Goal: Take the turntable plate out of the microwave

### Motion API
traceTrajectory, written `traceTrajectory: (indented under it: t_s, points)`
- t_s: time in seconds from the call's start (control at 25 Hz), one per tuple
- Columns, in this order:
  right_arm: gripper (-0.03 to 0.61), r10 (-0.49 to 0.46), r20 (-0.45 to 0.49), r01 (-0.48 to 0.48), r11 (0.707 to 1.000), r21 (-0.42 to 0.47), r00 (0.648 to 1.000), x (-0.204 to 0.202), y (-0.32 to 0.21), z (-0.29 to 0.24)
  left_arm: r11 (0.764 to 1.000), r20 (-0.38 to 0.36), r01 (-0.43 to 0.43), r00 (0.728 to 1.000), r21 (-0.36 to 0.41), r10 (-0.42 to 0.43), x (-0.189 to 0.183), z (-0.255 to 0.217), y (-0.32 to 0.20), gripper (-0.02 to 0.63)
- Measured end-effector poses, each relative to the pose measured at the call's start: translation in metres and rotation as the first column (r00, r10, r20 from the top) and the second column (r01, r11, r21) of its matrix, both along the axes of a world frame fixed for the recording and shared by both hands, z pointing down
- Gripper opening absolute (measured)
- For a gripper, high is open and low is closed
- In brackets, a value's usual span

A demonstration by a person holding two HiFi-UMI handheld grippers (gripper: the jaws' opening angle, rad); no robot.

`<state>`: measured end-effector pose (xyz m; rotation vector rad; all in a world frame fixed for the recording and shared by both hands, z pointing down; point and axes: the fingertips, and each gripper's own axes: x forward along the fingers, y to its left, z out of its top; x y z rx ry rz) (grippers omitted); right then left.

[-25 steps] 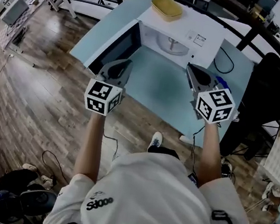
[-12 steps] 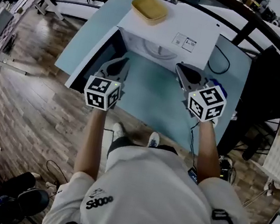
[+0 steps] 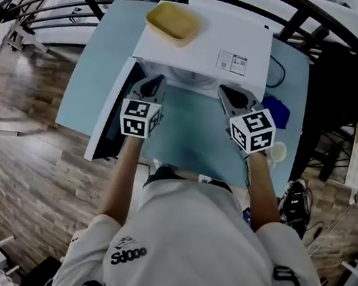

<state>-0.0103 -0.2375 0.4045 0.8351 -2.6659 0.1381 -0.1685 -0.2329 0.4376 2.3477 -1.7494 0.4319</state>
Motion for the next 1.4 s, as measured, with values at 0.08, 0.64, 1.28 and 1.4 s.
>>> traceTrajectory:
  t_s: [0.08,0.64,1.28,1.4]
  points:
    - [0.006,0.040,-0.013,-0.040,0.999,-0.017,0.999,-0.010,-0.004,0.007,0.999,-0.010,-0.043,0.999,-0.021,0.042,-0.005,0.012,-0.010,0.020]
    - [0.017,0.232,-0.001,-0.229,0.961,-0.154,0.973,-0.033,-0.023,0.088,0.965,-0.312,-0.075,0.950,-0.250,-0.007,-0.012,0.100,-0.030,0.060]
    - [0.121,0.130,-0.099,-0.150,0.960,-0.235,0.987,-0.037,-0.045,0.159,0.900,-0.590,0.131,0.714,-0.416,-0.377,-0.002,0.188,-0.086,0.176]
    - [0.121,0.140,-0.099,-0.161,0.957,-0.241,0.985,-0.033,-0.045,0.163,0.888,-0.594,0.143,0.696,-0.436,-0.404,-0.001,0.196,-0.090,0.176]
